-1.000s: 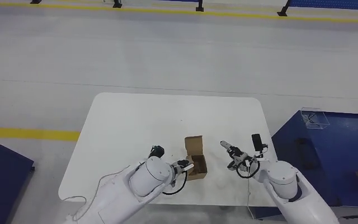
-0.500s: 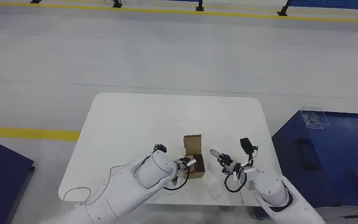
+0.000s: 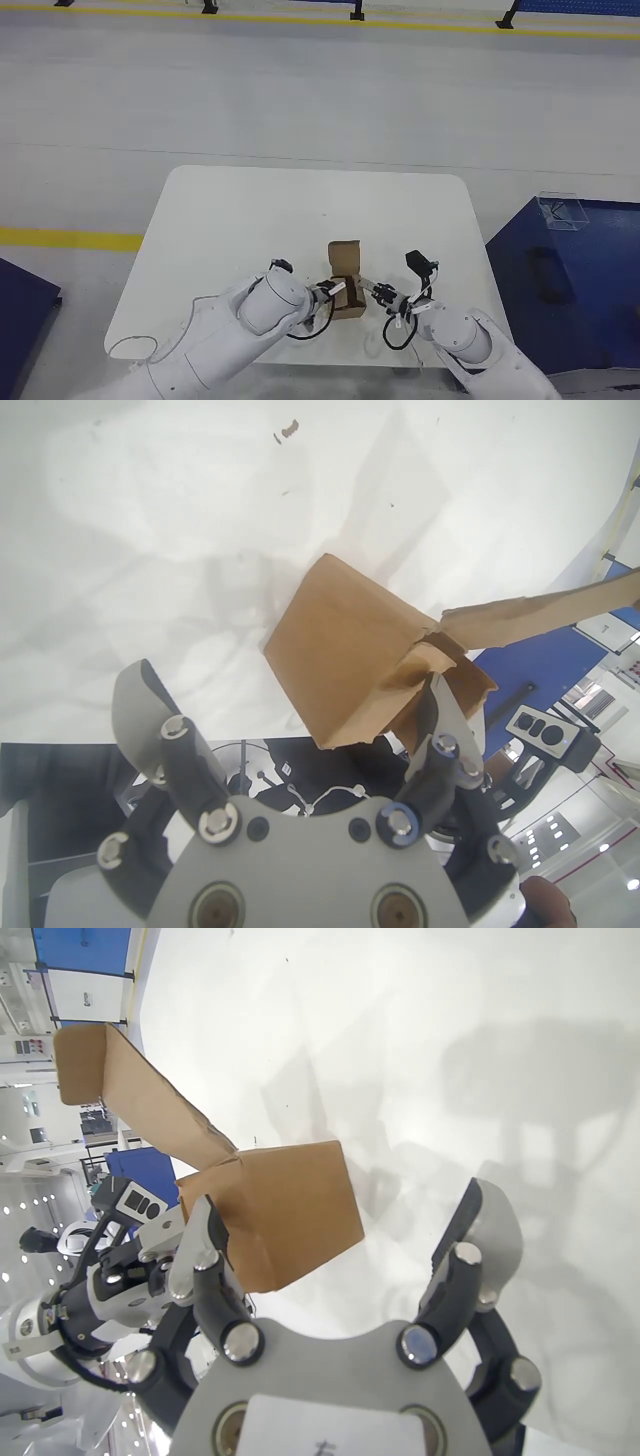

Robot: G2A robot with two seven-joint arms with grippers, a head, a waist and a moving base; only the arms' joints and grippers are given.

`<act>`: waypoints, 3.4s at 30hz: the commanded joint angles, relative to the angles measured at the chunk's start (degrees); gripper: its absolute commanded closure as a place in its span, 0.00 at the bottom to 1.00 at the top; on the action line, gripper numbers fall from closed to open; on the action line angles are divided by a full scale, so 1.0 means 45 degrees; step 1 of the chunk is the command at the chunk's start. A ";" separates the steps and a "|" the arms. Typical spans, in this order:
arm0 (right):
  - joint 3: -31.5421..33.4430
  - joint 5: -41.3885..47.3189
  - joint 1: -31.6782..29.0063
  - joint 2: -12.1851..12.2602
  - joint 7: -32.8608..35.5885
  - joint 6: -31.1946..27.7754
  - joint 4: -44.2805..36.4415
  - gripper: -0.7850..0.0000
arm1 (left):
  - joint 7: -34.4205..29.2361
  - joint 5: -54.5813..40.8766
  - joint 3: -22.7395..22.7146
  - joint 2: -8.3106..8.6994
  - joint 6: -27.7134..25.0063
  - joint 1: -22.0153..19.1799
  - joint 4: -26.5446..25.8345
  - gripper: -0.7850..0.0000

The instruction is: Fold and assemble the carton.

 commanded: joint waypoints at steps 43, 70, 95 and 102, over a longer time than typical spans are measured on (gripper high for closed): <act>0.1893 0.2423 -0.0528 -0.0415 -0.0718 -0.0239 -0.0190 0.00 | -0.1067 0.4837 0.0219 0.0925 -0.3365 -0.0449 -0.1545 0.00; 0.4094 0.3038 -0.1913 -0.0282 0.0154 -0.0295 -0.0880 0.00 | -0.4987 0.9478 0.0740 -0.0285 -1.1800 -0.1137 0.3487 1.00; 0.5190 0.4400 -0.2039 -0.0365 0.0481 -0.0276 -0.1009 0.00 | 0.0379 0.7656 -0.2949 0.0054 -1.2870 0.3775 -0.0341 1.00; 0.4933 0.3886 -0.1874 -0.0373 0.0785 0.0065 -0.1066 0.00 | 0.4265 0.8210 -0.2701 -0.0400 -1.3683 0.5051 -0.0255 1.00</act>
